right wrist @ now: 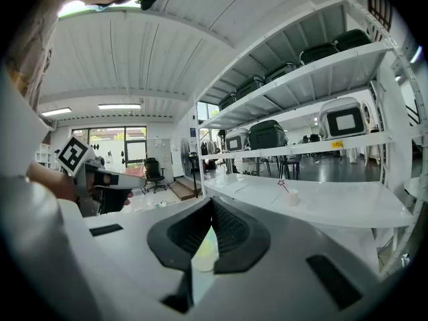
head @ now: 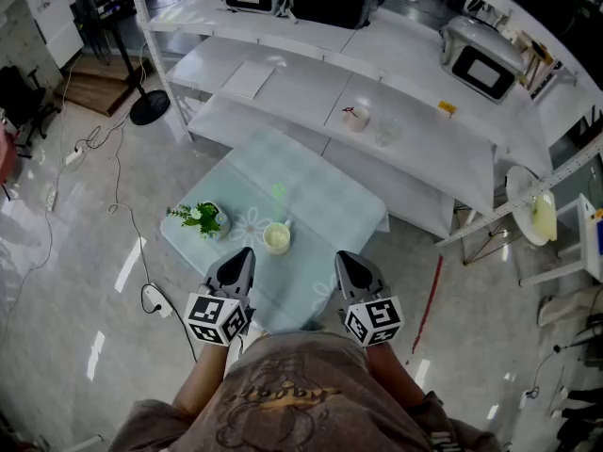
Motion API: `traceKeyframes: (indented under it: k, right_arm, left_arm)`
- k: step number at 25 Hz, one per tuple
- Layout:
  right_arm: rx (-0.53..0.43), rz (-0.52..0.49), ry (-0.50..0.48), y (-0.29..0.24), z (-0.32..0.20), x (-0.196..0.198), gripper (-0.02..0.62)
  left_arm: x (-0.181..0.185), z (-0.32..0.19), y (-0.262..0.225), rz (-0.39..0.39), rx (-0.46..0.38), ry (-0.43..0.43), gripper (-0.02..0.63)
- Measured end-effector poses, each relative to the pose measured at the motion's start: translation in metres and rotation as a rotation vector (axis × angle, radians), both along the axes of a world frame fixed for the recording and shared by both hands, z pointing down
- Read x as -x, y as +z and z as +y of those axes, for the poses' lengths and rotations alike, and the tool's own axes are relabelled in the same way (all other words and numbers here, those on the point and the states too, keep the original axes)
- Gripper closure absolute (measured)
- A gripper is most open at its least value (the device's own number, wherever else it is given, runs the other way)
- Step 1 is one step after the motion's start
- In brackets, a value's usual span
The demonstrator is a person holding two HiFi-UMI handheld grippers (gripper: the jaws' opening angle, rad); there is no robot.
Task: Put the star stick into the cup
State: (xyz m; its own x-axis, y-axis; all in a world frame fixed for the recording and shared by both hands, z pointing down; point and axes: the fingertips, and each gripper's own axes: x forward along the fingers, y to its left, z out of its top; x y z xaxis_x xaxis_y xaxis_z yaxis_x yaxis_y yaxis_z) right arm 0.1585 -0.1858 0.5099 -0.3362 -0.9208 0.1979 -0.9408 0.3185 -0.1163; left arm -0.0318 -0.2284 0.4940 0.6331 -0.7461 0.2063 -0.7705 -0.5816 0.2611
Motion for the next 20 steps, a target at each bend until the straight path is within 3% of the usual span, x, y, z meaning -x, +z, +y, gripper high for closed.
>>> traceKeyframes:
  k: [20]
  right_arm:
    - [0.002,-0.029,0.023,-0.0033,-0.0032,0.0027,0.595]
  left_arm:
    - [0.001,-0.0016,-0.003,0.03,0.009,-0.01,0.586]
